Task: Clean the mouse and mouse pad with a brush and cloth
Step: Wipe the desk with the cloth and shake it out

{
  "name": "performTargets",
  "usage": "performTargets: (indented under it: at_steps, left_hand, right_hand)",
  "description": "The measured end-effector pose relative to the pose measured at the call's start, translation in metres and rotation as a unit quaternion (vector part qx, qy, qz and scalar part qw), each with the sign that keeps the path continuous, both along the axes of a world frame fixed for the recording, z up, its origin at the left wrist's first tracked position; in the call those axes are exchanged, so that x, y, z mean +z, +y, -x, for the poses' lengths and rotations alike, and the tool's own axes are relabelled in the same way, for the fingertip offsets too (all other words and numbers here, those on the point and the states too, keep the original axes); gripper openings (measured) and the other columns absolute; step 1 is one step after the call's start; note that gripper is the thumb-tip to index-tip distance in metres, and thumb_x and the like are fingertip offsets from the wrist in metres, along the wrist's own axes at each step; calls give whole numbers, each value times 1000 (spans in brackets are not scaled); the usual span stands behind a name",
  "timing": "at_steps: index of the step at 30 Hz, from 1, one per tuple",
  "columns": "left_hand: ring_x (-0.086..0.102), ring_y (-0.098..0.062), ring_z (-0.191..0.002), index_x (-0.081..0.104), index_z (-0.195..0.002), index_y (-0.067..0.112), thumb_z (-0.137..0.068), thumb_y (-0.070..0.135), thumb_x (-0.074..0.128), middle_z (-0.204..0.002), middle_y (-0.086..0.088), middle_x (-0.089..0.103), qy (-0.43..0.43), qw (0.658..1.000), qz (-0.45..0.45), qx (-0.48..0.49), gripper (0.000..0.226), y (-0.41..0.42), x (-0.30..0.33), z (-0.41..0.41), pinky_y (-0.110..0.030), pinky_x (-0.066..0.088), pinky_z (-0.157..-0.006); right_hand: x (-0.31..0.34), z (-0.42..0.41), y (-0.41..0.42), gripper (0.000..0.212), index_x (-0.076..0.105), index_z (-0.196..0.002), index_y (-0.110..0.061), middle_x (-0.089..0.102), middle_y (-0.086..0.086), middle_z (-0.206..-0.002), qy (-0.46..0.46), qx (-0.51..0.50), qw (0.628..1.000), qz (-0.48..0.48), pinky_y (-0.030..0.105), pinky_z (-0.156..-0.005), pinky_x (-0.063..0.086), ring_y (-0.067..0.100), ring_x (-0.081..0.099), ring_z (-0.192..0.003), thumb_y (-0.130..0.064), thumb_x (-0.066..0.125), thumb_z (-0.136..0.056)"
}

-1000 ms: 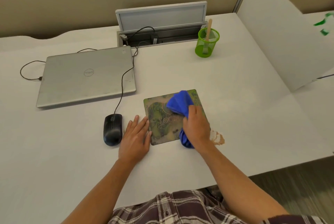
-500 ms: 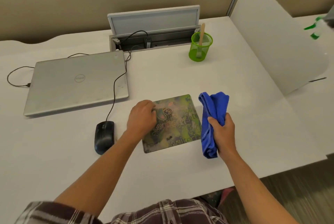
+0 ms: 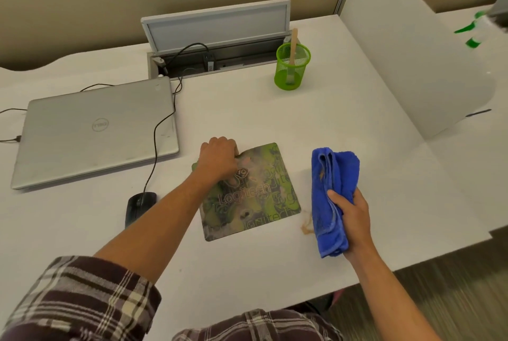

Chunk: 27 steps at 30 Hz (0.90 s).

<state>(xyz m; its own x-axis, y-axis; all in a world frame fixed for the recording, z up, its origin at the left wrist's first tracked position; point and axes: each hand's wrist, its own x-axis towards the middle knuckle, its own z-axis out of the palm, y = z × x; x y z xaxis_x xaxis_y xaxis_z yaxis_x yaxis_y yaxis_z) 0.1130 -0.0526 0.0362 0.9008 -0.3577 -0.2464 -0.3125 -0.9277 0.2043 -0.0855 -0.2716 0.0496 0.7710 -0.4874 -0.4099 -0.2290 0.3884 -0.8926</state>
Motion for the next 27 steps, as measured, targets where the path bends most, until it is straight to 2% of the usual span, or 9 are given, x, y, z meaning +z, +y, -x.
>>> performTargets:
  at_steps: [2, 6, 9, 14, 18, 22, 27]
  left_hand:
    - [61, -27, -90, 69, -83, 14, -78, 15, 64, -93, -7, 69, 26, 999, 16, 16, 7, -3, 1, -4, -35, 46, -77]
    - [63, -27, -91, 69, -83, 16, -81, 10, 61, -97, -5, 70, 78, 996, 40, 20, 11, -2, 1, -10, -33, 49, -76]
    - [61, -26, -91, 66, -83, 18, -83, 10, 60, -96, -4, 69, 66, 996, 58, 20, 10, 0, 2, -21, -33, 48, -76]
    - [60, -23, -84, 67, -85, 13, -81, 6, 60, -91, -6, 68, 42, 995, 89, 31, 11, 2, 12, -52, -35, 50, -74]
    - [60, -24, -83, 66, -85, 13, -81, 5, 62, -90, -8, 67, 34, 994, 99, 42, 10, -6, 16, -78, -36, 51, -73]
    - [61, -27, -84, 65, -84, 10, -81, 3, 60, -91, -11, 67, 14, 993, 103, 49, 9, -14, 15, -95, -38, 52, -74]
    - [60, -30, -87, 63, -88, 8, -85, 3, 57, -96, -14, 64, -9, 993, 103, 65, 9, -19, 1, -100, -39, 50, -73]
  right_hand:
    - [1, 0, -1, 25, 64, -114, -17, 71, 6, -100, 1, 2, 1000, 4, 36, -66, 58, 25, 69, -84, -7, 59, -91]
    - [4, 0, -3, 27, 64, -115, -16, 71, 8, -100, 1, -5, 999, -39, 36, -63, 58, 24, 70, -81, -7, 58, -91]
    - [7, 0, -5, 31, 63, -118, -14, 71, 8, -98, -1, -3, 996, -89, 36, -59, 58, 24, 70, -77, -9, 59, -88]
    - [12, 9, -8, 37, 62, -118, -13, 71, 10, -93, -3, 3, 995, -102, 38, -57, 57, 27, 68, -72, -14, 61, -82]
    - [12, 18, -9, 37, 63, -116, -15, 69, 14, -95, 2, 0, 995, -97, 41, -59, 57, 32, 67, -73, -16, 63, -79]
    - [10, 28, -11, 34, 66, -112, -17, 71, 14, -94, 13, -4, 997, -78, 39, -56, 56, 31, 69, -72, -18, 65, -78]
    - [7, 35, -13, 34, 67, -111, -21, 70, 15, -102, 30, -9, 999, -33, 41, -65, 57, 33, 68, -82, -23, 66, -76]
